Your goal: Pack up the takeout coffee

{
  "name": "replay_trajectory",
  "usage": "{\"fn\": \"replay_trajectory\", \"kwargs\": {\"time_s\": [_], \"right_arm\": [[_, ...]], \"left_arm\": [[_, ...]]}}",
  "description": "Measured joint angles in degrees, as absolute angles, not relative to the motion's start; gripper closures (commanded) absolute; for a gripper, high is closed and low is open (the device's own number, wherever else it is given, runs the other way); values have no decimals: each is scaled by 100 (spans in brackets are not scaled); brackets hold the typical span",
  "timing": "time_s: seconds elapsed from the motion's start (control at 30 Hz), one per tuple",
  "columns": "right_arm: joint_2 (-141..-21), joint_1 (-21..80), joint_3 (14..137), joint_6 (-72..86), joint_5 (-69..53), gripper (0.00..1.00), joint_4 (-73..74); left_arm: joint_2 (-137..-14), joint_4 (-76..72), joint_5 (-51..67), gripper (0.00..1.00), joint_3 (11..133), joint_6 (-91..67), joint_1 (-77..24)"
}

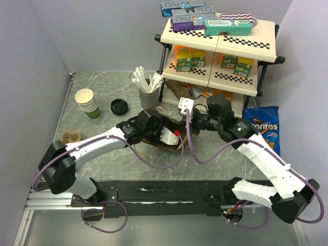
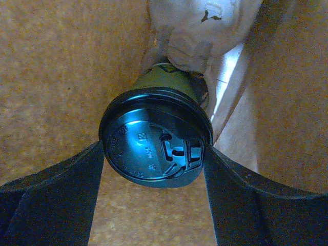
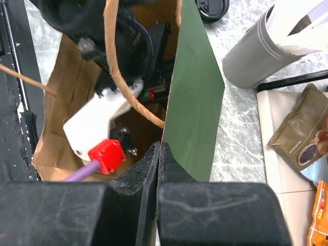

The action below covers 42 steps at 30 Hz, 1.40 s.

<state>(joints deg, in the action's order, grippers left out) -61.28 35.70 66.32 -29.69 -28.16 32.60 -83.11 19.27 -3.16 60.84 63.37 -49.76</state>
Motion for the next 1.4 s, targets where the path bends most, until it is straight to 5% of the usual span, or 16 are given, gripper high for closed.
{"fn": "replay_trajectory", "kwargs": {"time_s": [0.4, 0.43, 0.73, 0.83, 1.4], "right_arm": [[-6106, 3570, 6584, -2989, -2762, 100, 3269], [-6099, 3566, 6582, -2987, -2755, 100, 3269], [-5990, 3441, 6556, -2987, -2790, 100, 3262], [-5977, 3395, 6554, -2987, -2797, 100, 3258], [-5979, 3326, 6554, -2989, -2853, 100, 3260]], "left_arm": [[-8877, 1745, -298, 47, 6420, 6198, -4974], [-8875, 1747, -294, 37, 6429, 6165, -4974], [-8630, 2012, -220, 8, 6434, 5920, -4974], [-8573, 2150, -123, 1, 6434, 5874, -4974], [-8357, 2440, 198, 1, 6434, 5474, -4969]]}}
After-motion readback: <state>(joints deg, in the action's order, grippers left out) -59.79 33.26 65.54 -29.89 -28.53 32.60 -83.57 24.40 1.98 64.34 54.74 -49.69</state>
